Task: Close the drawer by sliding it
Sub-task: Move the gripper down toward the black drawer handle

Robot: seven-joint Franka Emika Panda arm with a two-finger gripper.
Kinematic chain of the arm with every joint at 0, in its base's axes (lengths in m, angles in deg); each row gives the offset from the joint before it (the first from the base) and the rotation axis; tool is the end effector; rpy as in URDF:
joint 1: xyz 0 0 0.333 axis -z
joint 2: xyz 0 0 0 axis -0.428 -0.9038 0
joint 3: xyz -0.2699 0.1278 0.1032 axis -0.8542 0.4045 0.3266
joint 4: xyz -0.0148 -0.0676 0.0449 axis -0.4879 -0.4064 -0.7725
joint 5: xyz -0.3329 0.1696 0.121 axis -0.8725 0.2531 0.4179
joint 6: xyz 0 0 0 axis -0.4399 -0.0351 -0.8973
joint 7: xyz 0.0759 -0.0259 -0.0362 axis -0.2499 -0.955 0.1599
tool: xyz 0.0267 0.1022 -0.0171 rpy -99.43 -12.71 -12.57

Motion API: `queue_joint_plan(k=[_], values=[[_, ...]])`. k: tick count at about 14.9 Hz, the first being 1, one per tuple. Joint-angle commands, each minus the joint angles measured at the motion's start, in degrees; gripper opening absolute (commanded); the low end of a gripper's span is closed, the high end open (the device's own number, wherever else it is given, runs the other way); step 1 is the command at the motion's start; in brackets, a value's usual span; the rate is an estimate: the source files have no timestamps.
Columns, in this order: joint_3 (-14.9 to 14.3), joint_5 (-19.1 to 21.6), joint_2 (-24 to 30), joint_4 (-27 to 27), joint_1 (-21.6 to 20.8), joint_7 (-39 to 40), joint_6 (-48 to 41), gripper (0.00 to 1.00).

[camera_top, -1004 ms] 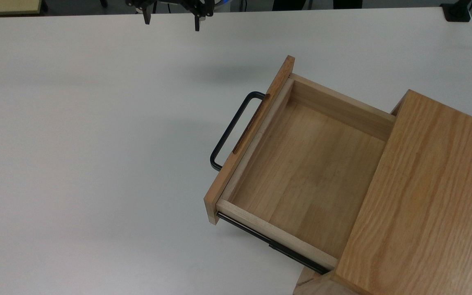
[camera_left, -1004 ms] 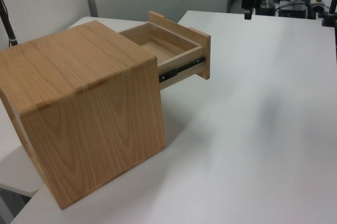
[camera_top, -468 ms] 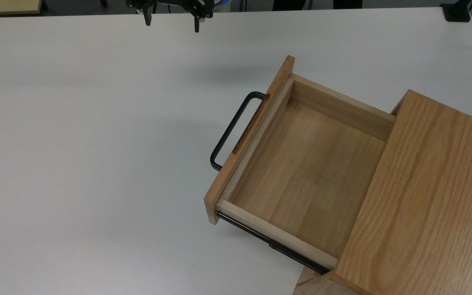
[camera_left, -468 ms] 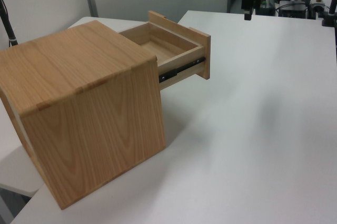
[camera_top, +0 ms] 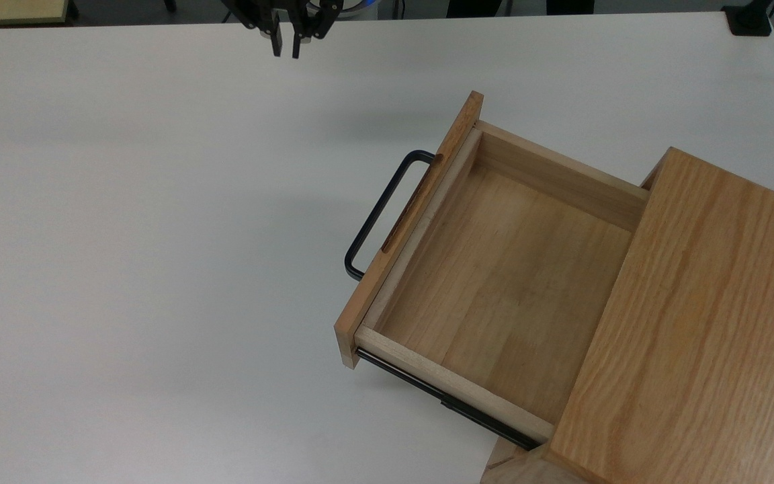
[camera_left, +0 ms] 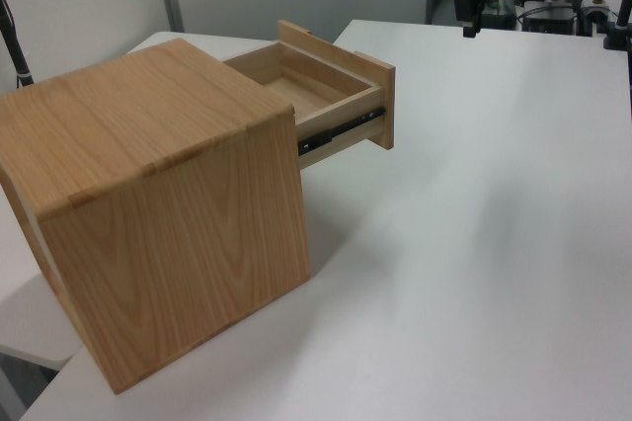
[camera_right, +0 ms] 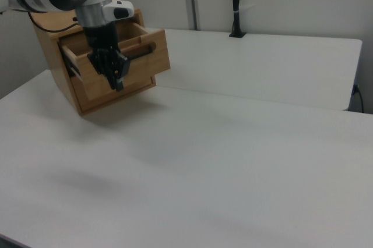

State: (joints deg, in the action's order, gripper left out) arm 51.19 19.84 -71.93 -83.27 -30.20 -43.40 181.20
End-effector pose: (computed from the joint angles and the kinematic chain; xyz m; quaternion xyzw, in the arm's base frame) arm 0.5636 0.0072 0.5918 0.9989 -0.0389 -0.0052 0.0264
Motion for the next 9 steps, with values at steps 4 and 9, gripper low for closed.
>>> queue_joint_plan(k=[4, 9], values=[[-1.0, 1.1, -3.8, 0.2, -1.2, -6.2, 10.4, 0.00], [-0.7, 1.2, -7.2, 0.3, -1.7, -14.5, 21.4, 0.00]])
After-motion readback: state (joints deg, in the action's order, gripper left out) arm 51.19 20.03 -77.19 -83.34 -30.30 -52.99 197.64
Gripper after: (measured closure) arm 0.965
